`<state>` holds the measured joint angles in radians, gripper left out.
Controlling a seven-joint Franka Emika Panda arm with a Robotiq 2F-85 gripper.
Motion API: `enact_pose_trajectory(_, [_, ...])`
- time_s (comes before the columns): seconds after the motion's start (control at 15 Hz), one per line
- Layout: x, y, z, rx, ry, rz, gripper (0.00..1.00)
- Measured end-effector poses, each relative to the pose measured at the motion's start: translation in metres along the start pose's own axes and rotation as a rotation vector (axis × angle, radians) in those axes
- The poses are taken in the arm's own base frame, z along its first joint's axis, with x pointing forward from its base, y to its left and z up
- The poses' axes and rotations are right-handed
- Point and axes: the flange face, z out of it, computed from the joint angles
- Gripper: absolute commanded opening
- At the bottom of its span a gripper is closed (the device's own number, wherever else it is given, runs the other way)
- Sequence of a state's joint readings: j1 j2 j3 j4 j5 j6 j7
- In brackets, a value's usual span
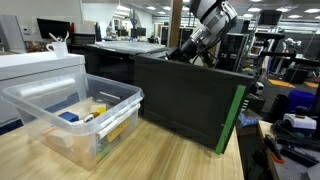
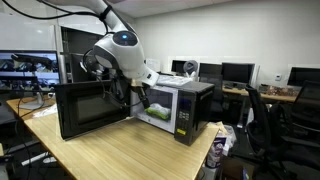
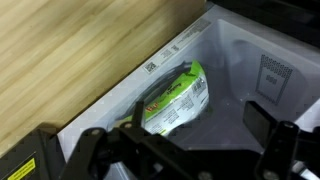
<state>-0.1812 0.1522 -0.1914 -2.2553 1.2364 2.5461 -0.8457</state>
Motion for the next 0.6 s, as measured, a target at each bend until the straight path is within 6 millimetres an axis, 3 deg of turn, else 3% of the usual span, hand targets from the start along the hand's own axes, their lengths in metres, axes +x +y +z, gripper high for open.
enact_pose_trajectory(0.27, [0.017, 0.003, 0.024, -0.016, -0.076, -0.022, 1.0])
enact_pose_trajectory(0.6, [0.071, -0.008, 0.031, -0.077, -0.096, -0.129, 1.0])
